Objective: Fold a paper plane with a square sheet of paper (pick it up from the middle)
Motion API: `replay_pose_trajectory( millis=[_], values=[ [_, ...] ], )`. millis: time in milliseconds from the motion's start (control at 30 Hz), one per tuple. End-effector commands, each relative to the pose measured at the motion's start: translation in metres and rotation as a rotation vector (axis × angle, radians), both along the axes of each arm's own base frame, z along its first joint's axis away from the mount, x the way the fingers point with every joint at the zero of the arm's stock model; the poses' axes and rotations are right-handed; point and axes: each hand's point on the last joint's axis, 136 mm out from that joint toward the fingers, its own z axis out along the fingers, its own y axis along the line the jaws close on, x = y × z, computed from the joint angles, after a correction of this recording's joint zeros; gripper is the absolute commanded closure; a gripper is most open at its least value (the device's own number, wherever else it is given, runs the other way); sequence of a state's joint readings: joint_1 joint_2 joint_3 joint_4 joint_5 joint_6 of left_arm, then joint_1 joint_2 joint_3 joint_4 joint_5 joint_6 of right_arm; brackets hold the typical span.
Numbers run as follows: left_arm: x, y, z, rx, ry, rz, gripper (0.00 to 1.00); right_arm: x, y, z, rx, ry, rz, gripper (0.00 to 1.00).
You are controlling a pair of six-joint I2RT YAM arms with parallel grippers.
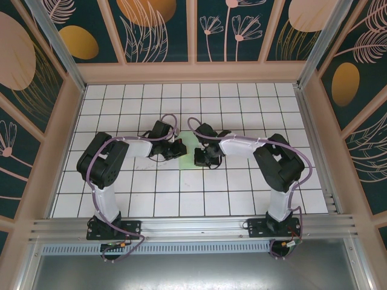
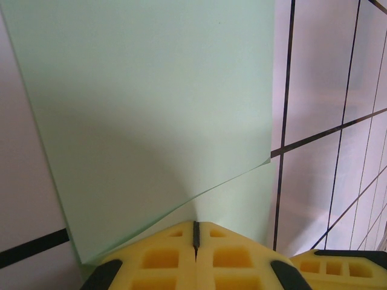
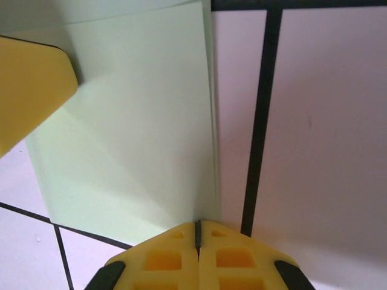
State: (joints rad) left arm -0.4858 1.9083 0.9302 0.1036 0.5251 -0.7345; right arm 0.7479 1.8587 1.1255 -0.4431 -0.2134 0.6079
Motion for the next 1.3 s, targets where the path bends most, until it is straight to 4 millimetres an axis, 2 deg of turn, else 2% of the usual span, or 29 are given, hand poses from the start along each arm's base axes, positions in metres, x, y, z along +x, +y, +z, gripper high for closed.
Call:
replay_pose_trajectory(
  millis=[0, 67, 233, 300, 367, 533, 633, 833, 1067, 1167, 1267],
  values=[
    [-0.032, 0.042, -0.064, 0.241, 0.159, 0.062, 1.00, -0.027, -0.034, -0.007, -0.132, 0.064, 0.009, 1.00],
    [-0.032, 0.040, -0.063, 0.234, 0.158, 0.060, 1.00, -0.020, -0.031, 0.005, -0.107, 0.022, 0.007, 1.00],
    [-0.030, 0.034, -0.058, 0.201, 0.147, 0.046, 1.00, 0.009, -0.013, 0.051, 0.058, -0.133, -0.028, 1.00],
    [-0.028, 0.031, -0.056, 0.187, 0.142, 0.041, 1.00, 0.017, -0.005, 0.060, 0.139, -0.167, -0.048, 1.00],
    [-0.026, 0.030, -0.054, 0.181, 0.140, 0.039, 1.00, 0.020, 0.006, 0.061, 0.221, -0.156, -0.056, 1.00],
    [-0.023, 0.027, -0.052, 0.174, 0.132, 0.037, 1.00, 0.030, 0.027, 0.045, 0.267, -0.134, -0.056, 1.00],
    [-0.023, 0.028, -0.053, 0.179, 0.134, 0.040, 1.00, 0.035, 0.031, 0.033, 0.253, -0.117, -0.056, 1.00],
    [-0.024, 0.030, -0.054, 0.187, 0.137, 0.049, 1.00, 0.026, 0.029, 0.012, 0.233, -0.069, -0.029, 1.00],
    [-0.026, 0.034, -0.058, 0.204, 0.140, 0.053, 1.00, -0.001, 0.003, -0.009, 0.162, -0.003, -0.030, 1.00],
    [-0.026, 0.034, -0.058, 0.202, 0.135, 0.052, 1.00, -0.025, -0.021, -0.022, 0.116, 0.040, -0.029, 1.00],
    [-0.024, 0.032, -0.058, 0.199, 0.127, 0.044, 1.00, -0.038, -0.043, -0.025, 0.096, 0.062, -0.053, 1.00]
  ],
)
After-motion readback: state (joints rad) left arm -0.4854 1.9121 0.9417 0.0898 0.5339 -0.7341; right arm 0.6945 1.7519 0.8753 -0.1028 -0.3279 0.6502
